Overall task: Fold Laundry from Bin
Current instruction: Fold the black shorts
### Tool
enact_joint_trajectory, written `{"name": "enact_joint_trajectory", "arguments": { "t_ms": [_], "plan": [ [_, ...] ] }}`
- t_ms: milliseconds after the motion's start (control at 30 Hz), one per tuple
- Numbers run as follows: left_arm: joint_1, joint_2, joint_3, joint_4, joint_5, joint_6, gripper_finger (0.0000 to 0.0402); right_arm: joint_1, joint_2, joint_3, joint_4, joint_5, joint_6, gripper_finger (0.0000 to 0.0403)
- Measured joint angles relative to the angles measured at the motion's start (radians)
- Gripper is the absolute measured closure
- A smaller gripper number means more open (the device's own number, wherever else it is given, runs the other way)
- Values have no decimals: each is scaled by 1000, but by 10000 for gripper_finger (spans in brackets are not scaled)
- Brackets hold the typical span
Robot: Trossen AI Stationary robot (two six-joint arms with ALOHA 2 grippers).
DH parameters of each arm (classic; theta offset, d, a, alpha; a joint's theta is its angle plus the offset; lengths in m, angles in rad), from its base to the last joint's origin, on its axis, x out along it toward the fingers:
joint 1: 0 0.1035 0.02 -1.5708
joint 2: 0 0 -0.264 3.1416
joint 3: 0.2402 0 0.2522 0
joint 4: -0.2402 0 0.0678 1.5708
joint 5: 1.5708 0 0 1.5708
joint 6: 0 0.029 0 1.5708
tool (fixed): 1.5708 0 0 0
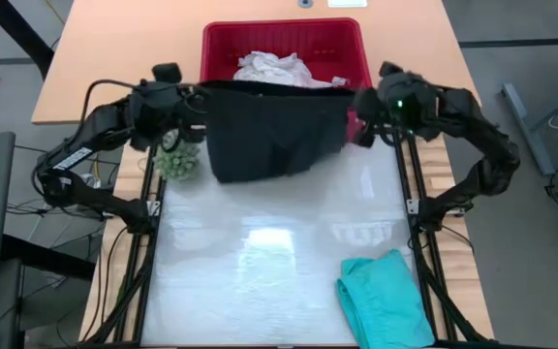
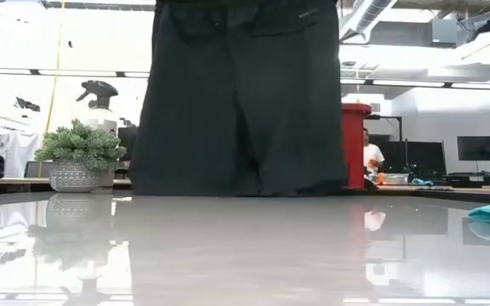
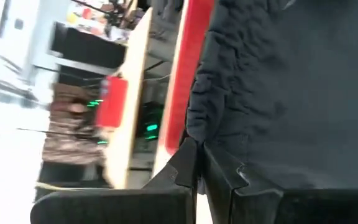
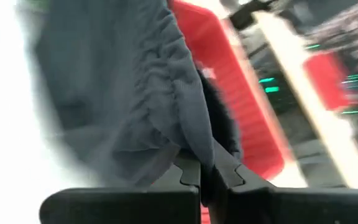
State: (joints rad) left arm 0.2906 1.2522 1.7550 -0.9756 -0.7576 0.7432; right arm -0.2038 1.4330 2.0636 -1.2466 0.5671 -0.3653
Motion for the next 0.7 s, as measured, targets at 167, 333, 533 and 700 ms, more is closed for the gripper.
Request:
{"name": "enact_joint_trajectory", "arguments": {
  "t_ms": [167, 333, 533, 700],
  "plan": [
    [-88, -31, 1, -281, 349, -491, 401, 116, 8, -58, -197, -230, 312, 379],
    [-189, -24, -143, -467, 587, -790, 401, 286, 13, -272, -206, -409, 506, 379],
    [-297, -30, -450, -363, 741, -914, 401, 442, 13, -544, -26, -564, 535, 378],
    [-347, -23, -660, -193, 901, -862, 384, 496, 12, -697, 162, -592, 548, 353]
  ]
}}
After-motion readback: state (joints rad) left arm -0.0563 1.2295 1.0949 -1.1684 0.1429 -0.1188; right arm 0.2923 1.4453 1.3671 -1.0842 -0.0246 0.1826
